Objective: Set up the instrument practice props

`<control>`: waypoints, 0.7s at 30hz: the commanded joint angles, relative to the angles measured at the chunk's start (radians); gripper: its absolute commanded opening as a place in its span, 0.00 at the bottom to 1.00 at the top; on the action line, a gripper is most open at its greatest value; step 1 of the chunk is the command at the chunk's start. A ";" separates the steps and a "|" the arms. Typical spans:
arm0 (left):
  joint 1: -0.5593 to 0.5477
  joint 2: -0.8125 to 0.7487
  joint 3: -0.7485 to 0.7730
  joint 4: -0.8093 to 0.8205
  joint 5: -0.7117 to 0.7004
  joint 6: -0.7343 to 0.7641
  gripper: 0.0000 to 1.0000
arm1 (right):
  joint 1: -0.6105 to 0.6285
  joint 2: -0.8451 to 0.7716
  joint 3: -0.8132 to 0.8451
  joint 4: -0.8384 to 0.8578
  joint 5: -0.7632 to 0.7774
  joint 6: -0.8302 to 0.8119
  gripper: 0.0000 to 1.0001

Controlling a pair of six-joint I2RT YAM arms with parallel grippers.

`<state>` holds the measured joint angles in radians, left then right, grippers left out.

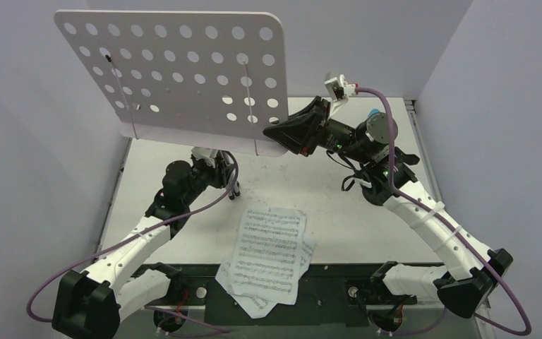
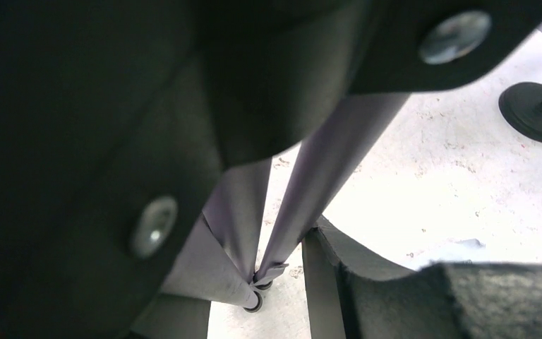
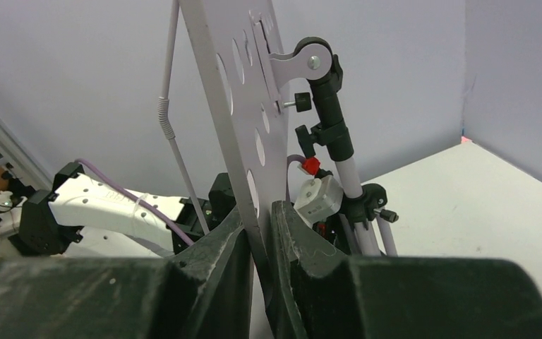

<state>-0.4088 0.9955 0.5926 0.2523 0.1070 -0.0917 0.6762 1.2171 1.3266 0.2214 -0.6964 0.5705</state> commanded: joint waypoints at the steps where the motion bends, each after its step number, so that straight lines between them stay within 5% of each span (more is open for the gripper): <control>1: 0.013 -0.030 0.055 0.446 0.027 -0.018 0.00 | 0.008 -0.059 -0.035 -0.117 0.014 -0.011 0.05; 14: 0.011 -0.012 0.084 0.343 0.082 0.029 0.00 | 0.007 -0.135 -0.108 -0.175 0.130 -0.059 0.06; 21: 0.008 -0.011 0.089 0.329 0.123 0.032 0.00 | 0.007 -0.129 -0.092 -0.163 0.152 -0.065 0.24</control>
<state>-0.4080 1.0271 0.5728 0.2905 0.1848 -0.0261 0.6769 1.0935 1.2308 0.0937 -0.5716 0.5003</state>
